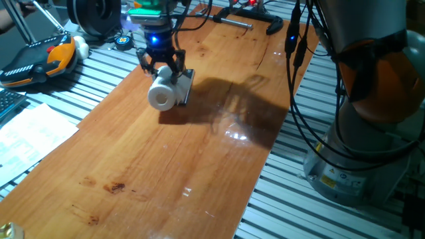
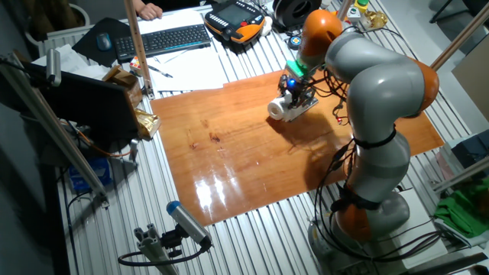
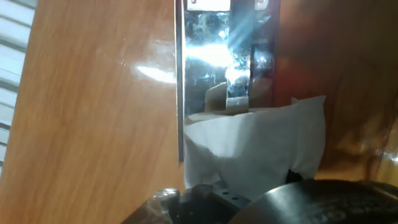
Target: Take the roll of paper down from the shelf
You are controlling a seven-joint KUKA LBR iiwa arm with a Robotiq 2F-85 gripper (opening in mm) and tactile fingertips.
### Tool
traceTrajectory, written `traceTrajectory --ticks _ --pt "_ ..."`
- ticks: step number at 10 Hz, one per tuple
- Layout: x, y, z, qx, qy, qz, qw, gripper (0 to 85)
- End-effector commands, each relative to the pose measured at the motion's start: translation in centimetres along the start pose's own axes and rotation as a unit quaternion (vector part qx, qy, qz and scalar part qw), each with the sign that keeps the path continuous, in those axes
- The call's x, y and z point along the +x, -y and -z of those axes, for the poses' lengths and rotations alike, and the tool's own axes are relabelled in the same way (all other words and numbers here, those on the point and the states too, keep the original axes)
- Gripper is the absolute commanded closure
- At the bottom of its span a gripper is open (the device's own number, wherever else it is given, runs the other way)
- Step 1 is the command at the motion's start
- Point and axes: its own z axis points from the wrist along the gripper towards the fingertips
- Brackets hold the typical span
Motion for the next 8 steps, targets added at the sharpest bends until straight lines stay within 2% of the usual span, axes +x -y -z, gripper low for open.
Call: traceTrajectory --ticks 1,3,5,6,8 --pt "1.6 -0.4 -0.5 -0.002 0.001 0.000 1.000 84.3" --pt "3.1 -0.5 -1.6 -0.009 0.013 0.001 1.000 84.3" --pt "3.6 -0.3 -2.2 -0.013 0.010 0.003 1.000 84.3" --pt "3.7 -0.2 -2.4 -0.013 0.012 0.010 1.000 80.7" --pt "3.7 -0.2 -2.5 -0.008 0.019 0.023 1.000 59.7"
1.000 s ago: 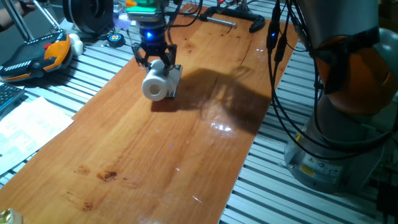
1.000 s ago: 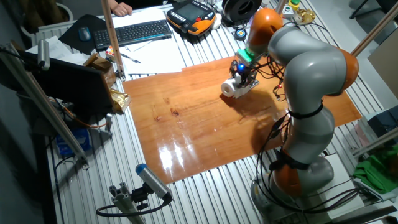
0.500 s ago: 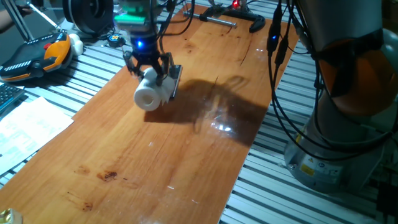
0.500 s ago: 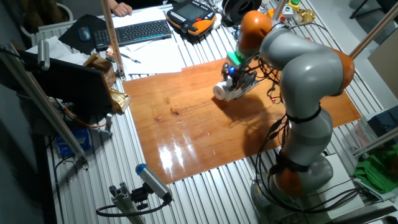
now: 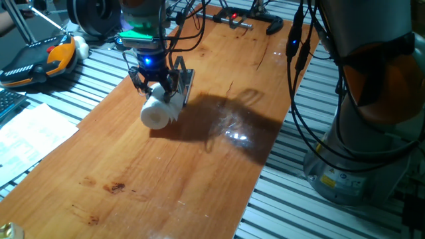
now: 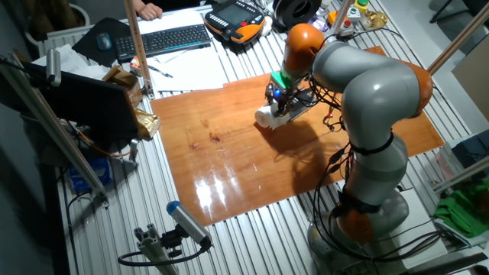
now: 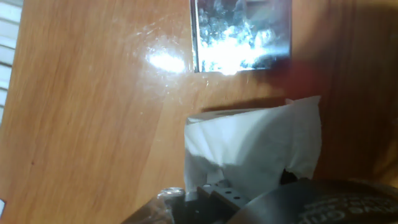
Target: Take the roll of paper down from the shelf
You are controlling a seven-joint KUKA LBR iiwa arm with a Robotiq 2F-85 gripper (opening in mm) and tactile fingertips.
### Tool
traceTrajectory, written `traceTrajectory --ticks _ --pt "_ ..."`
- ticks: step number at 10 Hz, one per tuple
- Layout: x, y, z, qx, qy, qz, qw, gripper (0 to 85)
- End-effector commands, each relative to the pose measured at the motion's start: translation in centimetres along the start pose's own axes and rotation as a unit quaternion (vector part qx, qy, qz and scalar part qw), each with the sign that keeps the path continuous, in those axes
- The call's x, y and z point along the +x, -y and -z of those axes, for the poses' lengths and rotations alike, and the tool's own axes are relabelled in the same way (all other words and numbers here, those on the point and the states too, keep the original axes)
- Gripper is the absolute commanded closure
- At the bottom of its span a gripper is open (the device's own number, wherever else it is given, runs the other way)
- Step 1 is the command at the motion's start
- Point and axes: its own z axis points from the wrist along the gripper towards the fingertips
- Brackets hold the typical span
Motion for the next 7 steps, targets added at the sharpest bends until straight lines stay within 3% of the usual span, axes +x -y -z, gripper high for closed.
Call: traceTrajectory --ticks 1,2,4,7 --pt "-0.01 -0.03 -0.01 0.000 0.001 0.001 1.000 47.0" --pt "-0.03 -0.05 0.00 0.001 0.001 0.002 1.000 33.0" --pt "-0.06 -0.10 -0.08 -0.001 0.001 0.000 1.000 17.7" --pt "-0.09 -0.13 -0.07 -0.004 0.000 0.004 1.000 10.3"
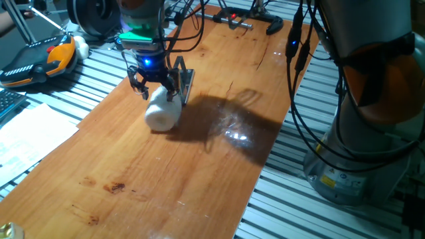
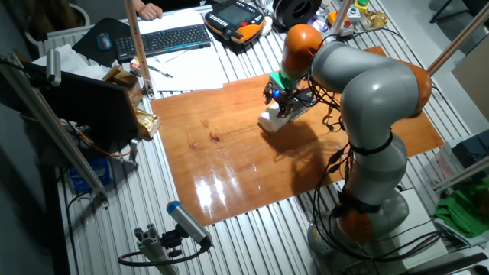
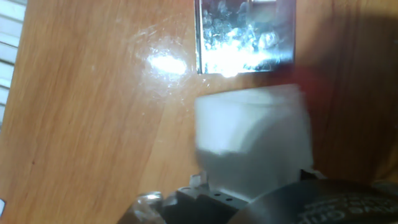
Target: Take the roll of paper down from the shelf
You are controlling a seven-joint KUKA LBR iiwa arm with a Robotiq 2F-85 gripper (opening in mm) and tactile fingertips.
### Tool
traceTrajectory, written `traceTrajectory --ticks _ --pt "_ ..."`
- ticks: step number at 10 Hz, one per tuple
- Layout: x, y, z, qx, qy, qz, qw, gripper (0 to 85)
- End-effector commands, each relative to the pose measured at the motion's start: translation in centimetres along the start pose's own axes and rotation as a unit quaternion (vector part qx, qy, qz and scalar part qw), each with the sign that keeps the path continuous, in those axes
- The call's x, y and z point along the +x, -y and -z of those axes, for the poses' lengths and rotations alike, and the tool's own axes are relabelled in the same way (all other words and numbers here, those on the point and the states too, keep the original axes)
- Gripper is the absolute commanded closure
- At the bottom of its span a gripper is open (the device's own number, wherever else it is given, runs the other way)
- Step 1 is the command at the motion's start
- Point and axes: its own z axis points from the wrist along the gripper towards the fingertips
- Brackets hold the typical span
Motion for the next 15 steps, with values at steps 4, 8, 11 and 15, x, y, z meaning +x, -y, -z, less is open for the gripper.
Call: traceTrajectory --ticks 4,8,11,15 --pt "-0.4 0.4 2.0 0.027 0.007 0.051 0.998 6.0" --pt "-2.2 0.4 5.1 0.054 -0.025 0.107 0.992 6.3" --pt "-3.5 0.3 6.7 0.066 -0.031 0.128 0.989 8.7" --pt "-4.2 0.9 8.0 0.064 -0.034 0.155 0.985 25.3"
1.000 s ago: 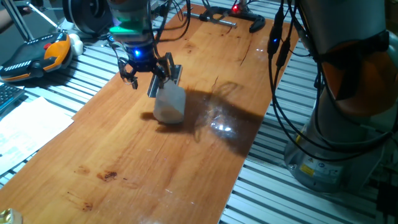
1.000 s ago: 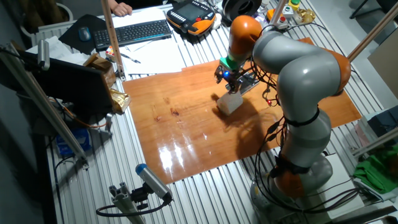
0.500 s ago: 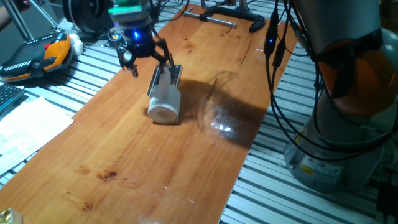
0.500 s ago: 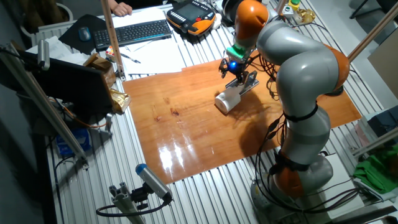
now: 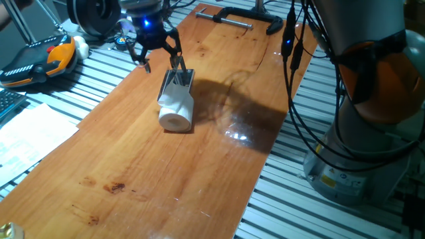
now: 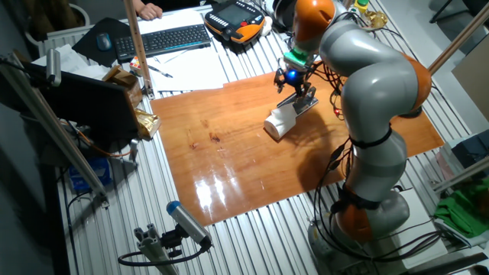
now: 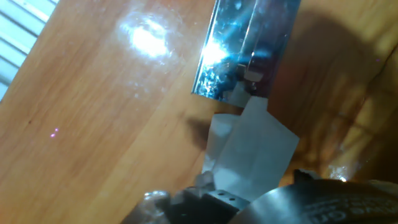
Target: Take the roll of paper down from the shelf
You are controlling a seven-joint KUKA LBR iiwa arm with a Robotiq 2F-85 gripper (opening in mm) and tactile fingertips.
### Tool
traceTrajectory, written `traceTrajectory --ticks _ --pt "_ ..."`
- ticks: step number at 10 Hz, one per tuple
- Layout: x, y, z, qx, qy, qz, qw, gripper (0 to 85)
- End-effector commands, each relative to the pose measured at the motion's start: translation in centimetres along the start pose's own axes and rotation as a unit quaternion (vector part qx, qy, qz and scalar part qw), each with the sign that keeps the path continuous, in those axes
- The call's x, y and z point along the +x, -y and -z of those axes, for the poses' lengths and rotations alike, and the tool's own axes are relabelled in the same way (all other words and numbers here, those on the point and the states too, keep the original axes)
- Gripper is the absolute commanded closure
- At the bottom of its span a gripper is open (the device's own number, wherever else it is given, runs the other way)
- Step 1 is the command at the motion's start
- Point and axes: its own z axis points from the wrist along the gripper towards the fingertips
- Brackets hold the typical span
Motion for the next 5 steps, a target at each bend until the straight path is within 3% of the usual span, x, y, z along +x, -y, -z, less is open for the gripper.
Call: traceTrajectory --ticks 1,3,4,5 --pt "-0.1 0.1 0.1 0.001 0.001 0.019 1.000 39.3" --pt "-0.5 0.3 0.4 0.005 0.007 0.080 0.997 67.7" --pt "-0.7 0.4 0.5 0.012 0.024 0.121 0.992 82.3" --pt "-1.1 0.5 0.8 0.013 0.029 0.148 0.989 84.3"
